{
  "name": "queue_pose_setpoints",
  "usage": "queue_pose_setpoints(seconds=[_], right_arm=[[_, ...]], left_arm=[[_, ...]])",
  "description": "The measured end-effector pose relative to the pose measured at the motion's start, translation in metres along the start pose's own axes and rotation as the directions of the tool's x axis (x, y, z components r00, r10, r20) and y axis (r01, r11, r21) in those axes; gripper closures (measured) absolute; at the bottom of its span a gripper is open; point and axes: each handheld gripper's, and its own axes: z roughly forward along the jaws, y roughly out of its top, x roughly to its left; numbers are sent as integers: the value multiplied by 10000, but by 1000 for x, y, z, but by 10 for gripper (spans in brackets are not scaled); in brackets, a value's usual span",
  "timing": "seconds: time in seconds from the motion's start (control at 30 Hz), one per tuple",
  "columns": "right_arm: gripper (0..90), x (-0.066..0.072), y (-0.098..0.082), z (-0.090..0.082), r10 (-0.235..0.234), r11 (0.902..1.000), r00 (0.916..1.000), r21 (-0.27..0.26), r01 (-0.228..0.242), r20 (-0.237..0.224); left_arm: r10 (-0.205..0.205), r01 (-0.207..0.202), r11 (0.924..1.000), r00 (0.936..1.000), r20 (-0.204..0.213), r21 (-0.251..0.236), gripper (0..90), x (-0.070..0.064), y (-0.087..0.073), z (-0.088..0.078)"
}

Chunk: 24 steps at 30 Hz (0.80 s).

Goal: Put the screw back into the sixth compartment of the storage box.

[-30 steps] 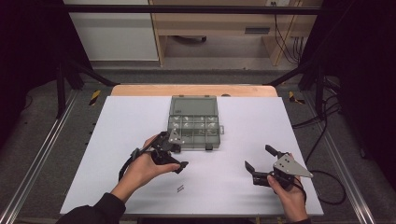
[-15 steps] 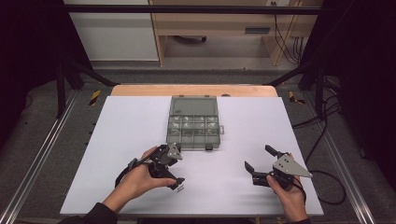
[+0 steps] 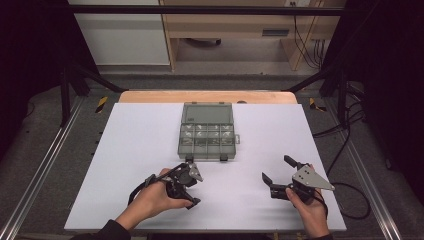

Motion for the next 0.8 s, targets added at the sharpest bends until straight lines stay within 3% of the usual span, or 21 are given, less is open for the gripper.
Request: queue_pose_setpoints(seconds=[0.33,0.8], right_arm=[[44,0,0,0,-21,10000,10000,11,21,5],[44,0,0,0,-7,10000,10000,76,7,6]], left_arm=[[-315,308,9987,9994,169,416,581,0,-1,7],[-549,531,9968,9981,294,597,720,3,-3,14]])
